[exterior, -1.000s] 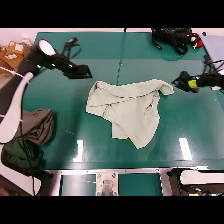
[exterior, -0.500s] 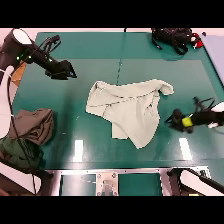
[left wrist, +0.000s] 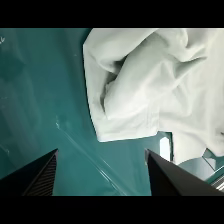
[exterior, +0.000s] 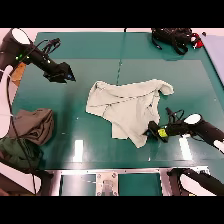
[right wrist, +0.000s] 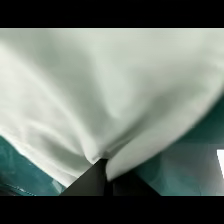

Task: Fold the shirts.

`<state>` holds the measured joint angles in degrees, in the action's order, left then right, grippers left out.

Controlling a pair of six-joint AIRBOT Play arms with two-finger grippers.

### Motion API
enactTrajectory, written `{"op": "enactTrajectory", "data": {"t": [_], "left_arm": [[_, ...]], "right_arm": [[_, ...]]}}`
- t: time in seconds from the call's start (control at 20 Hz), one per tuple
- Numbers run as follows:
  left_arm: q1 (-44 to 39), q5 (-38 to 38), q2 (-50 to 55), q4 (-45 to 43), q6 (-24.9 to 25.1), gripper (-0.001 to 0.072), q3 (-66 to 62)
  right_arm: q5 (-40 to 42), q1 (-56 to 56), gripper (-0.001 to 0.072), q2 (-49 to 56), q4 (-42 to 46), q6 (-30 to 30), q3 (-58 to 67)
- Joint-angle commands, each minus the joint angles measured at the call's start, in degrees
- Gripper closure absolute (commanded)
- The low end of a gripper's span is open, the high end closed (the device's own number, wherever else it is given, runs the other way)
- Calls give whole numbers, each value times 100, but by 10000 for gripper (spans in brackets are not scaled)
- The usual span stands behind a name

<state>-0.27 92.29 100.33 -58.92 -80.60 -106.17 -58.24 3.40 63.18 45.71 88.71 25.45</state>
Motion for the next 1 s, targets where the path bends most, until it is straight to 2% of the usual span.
{"op": "enactTrajectory", "data": {"t": [0.0,0.1,0.2,0.4,0.6,0.75,0.85,0.95], "left_arm": [[-13,341,-2,-24,-197,95,31],[-157,299,-155,-13,-210,95,426],[-544,39,-393,-33,-190,95,1220],[-1740,-1305,-739,-46,-302,95,2933],[-2662,-2673,-728,-210,-887,95,3840],[-2981,-3469,-713,-876,-1567,95,3862],[-3008,-3895,-704,-973,-1788,97,3862],[-3008,-4153,-704,-984,-1799,273,3860]], "right_arm": [[39,568,695,-11,614,-153,573],[105,1384,695,33,1056,-201,1141],[101,1991,695,297,1032,-461,1602],[83,2002,695,850,885,-802,1818],[140,1932,696,994,863,-841,1818],[144,1932,695,997,848,-844,1818],[144,1932,696,997,826,-846,1818],[144,1930,696,997,769,-907,1818]]}}
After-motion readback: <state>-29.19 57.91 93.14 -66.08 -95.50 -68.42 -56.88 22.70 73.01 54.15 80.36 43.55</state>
